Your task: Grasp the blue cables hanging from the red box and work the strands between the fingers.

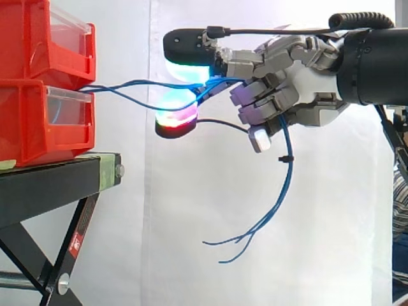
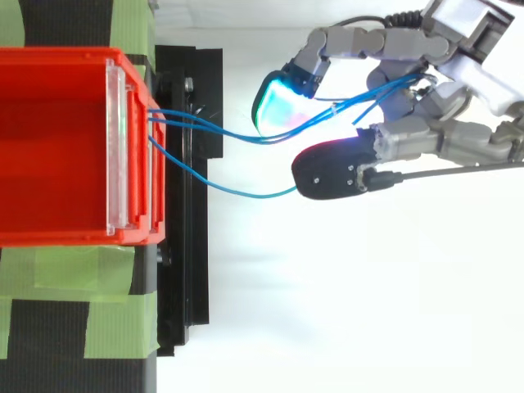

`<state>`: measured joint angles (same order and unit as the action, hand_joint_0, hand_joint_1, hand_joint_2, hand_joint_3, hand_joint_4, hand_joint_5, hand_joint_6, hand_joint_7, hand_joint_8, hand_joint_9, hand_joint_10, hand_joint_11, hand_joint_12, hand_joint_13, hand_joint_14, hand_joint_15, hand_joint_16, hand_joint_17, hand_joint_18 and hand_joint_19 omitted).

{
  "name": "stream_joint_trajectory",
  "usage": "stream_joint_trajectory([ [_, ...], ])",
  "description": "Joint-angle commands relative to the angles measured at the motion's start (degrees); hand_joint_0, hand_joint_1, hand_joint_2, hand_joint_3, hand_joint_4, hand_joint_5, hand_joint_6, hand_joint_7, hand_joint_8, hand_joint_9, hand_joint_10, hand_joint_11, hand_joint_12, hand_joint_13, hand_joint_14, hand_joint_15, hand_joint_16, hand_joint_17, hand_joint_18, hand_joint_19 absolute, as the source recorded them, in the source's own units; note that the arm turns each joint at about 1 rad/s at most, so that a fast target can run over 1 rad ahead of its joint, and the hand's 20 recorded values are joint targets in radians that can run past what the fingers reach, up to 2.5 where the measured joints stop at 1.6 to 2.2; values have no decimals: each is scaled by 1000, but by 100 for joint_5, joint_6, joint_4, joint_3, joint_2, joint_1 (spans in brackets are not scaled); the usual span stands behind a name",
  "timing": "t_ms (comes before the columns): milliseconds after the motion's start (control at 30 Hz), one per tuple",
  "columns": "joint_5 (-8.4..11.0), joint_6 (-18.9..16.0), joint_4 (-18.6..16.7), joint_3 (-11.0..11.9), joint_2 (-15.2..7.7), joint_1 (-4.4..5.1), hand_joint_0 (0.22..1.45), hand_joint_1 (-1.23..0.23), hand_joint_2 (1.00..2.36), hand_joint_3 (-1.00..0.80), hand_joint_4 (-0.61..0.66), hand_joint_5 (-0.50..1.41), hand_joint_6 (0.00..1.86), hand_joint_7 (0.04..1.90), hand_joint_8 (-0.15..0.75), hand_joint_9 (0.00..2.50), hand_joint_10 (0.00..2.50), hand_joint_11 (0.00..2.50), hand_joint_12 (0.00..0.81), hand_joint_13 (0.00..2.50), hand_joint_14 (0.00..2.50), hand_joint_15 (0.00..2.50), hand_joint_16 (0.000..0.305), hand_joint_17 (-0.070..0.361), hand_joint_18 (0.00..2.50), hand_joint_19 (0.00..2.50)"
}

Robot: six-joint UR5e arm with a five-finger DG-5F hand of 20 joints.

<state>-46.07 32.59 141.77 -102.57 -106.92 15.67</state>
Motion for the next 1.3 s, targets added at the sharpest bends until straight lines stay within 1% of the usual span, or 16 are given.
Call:
stream_joint_trajectory([
  [0,1,10,0,0,40,-38,787,-625,1012,-652,302,381,18,1219,532,1780,2500,2500,684,1959,2500,1706,243,182,2500,603],
  [200,1,54,0,18,49,-64,833,-664,1013,-484,303,394,15,1253,532,1780,2500,2500,684,1959,2500,1706,243,182,2500,603],
  [333,1,54,0,26,49,-73,838,-669,1014,-487,305,389,14,1261,532,1780,2500,2500,684,1959,2500,1706,243,182,2500,603],
  [467,-17,63,0,44,57,-108,844,-673,1013,-533,303,379,13,1267,532,1780,2500,2500,684,1959,2500,1706,243,182,2500,603],
  [500,-25,63,0,44,57,-117,854,-687,1014,-526,284,372,14,1276,532,1780,2500,2500,684,1959,2500,1706,243,182,2500,603],
  [667,-25,72,0,44,57,-117,948,-712,1017,-455,284,371,12,1296,532,1780,2500,2500,684,1959,2500,1706,243,182,2500,603],
  [700,-25,81,0,44,57,-117,955,-713,1016,-484,285,370,12,1296,532,1780,2500,2500,684,1959,2500,1706,243,182,2500,603],
  [767,-25,90,0,44,57,-117,928,-717,1013,-637,287,366,12,1305,532,1780,2500,2500,684,1959,2500,1706,243,182,2500,603],
  [833,-25,116,0,44,57,-117,946,-753,1006,-842,286,351,11,1307,532,1780,2500,2500,684,1959,2500,1706,243,182,2500,603],
  [867,-25,116,0,44,57,-117,964,-764,1005,-872,293,347,11,1308,532,1780,2500,2500,684,1959,2500,1706,243,182,2500,603],
  [967,-25,177,0,44,49,-117,1016,-768,1006,-873,292,338,10,1310,532,1780,2500,2500,684,1959,2500,1706,243,182,2500,603],
  [1067,1,195,0,44,49,-91,1085,-756,1011,-737,277,336,7,1334,532,1780,2500,2500,684,1959,2500,1706,243,182,2500,603],
  [1100,1,177,0,44,57,-82,1092,-742,1013,-654,278,334,6,1357,532,1780,2500,2500,684,1959,2500,1706,243,182,2500,603],
  [1133,1,169,0,44,49,-73,1080,-708,1018,-474,276,341,3,1389,532,1780,2500,2500,684,1959,2500,1706,243,182,2500,603],
  [1200,1,169,0,44,57,-64,1051,-697,1020,-327,272,355,8,1413,532,1780,2500,2500,684,1959,2500,1706,243,182,2500,603],
  [1267,-8,186,-9,44,49,-64,973,-663,1015,-331,284,360,22,1409,532,1780,2500,2500,684,1959,2500,1706,243,182,2500,603],
])
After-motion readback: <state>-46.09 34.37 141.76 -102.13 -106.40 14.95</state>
